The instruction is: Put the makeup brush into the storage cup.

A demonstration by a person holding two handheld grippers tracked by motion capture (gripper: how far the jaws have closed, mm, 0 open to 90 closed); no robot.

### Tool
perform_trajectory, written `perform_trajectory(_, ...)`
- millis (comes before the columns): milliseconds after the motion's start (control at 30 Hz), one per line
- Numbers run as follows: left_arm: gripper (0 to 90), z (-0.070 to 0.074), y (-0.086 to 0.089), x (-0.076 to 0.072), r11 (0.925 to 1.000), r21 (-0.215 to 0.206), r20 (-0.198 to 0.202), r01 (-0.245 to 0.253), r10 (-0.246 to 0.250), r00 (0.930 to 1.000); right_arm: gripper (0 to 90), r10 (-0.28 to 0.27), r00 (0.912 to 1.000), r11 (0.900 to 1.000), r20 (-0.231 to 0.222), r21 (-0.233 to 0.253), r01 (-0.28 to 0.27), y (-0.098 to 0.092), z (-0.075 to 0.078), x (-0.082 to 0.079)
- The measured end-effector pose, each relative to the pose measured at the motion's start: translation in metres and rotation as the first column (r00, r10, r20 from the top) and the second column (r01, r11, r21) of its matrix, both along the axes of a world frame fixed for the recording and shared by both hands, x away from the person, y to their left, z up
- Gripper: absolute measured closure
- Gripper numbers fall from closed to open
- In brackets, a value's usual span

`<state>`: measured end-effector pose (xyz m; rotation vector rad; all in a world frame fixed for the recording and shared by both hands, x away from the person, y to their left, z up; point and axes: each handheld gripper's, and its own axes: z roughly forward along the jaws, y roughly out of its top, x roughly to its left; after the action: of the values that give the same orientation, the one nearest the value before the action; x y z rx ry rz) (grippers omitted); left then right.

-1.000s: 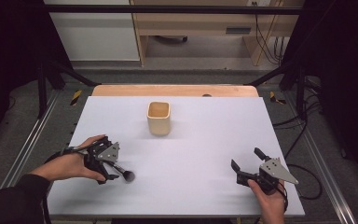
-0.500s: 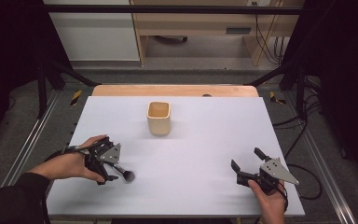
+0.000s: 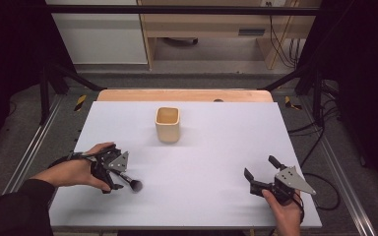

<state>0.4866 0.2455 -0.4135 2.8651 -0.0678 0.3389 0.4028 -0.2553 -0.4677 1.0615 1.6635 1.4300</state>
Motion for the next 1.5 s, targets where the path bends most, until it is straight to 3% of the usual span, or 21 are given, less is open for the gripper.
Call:
perform_trajectory(900, 9.6, -0.012, -0.004, 0.005, 0.9974, 0.066, -0.015, 0.026, -0.026, 0.9996, 3.4, -0.001, 1.0000, 1.000, 0.003, -0.006, 0.001, -0.001, 0.000, 0.000)
perform_trajectory(1100, 10.2, -0.016, -0.004, 0.007, 0.9960, 0.086, -0.033, 0.026, -0.023, 0.9992, 3.4, -0.002, 1.0000, 1.000, -0.001, -0.003, 0.002, 0.000, -0.001, 0.000)
perform_trajectory(1500, 11.5, -0.020, -0.005, 0.012, 0.9954, 0.092, -0.048, 0.029, -0.024, 0.9986, 3.4, -0.001, 1.0000, 1.000, -0.007, -0.006, 0.001, 0.000, -0.001, 0.001)
